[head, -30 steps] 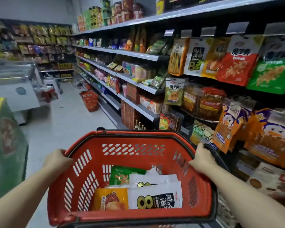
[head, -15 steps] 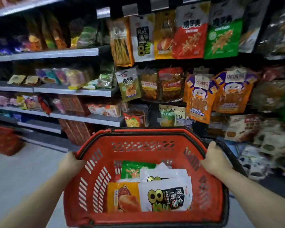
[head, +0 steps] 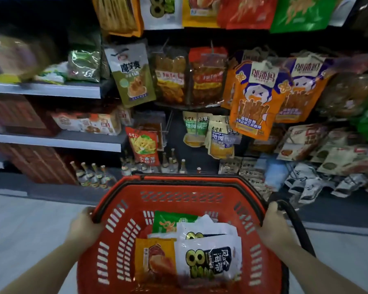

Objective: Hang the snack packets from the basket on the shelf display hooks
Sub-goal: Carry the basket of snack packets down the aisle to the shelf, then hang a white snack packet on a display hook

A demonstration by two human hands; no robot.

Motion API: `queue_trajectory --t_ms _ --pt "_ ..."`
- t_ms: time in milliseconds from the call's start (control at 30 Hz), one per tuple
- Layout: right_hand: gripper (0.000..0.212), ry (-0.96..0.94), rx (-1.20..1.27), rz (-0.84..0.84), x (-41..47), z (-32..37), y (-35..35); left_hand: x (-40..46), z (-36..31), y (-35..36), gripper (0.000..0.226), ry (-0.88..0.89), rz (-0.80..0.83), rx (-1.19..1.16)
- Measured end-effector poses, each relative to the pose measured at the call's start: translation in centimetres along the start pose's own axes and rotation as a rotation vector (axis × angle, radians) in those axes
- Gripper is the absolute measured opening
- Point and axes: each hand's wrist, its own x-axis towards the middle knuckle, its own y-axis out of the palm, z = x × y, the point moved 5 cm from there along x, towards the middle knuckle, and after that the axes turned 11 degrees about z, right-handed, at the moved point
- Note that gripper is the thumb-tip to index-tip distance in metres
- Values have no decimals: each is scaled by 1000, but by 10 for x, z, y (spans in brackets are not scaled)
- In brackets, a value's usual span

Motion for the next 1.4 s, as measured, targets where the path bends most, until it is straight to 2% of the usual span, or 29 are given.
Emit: queue_trajectory --t_ms 267,367,500,567,700,933,1033,1100,1133,1200,1300,1400 --pt "68 132 75 41 83 -35 127 115 78 111 35 -3 100 89" --pt "59 132 80 29 133 -56 190 166 107 165 29 29 96 119" --pt "65 106 101 10 204 -91 270 228 145 240 27 89 69 163" --pt "61 65 98 -24 235 -103 300 255 159 271 26 119 60 155" --pt "45 0 87 -105 283 -119 339 306 184 314 38 149 39 172" --pt "48 -31 3 -170 327 -118 365 329 196 350 35 156 -28 236" --pt "47 22 -54 -112 325 -112 368 323 189 352 42 83 -25 417" --pt "46 75 -199 -116 320 -110 371 314 177 357 63 49 -77 758" --pt "54 99 -348 -139 318 -108 373 310 167 365 70 120 -119 907" --pt "69 95 -701 -157 315 -98 380 301 144 399 69 441 -127 1022" --pt "65 -115 -1045 -87 315 -78 411 277 114 477 46 934 76 1118" --pt "59 -293 -1196 42 326 -64 444 258 101 554 36 1140 330 1385"
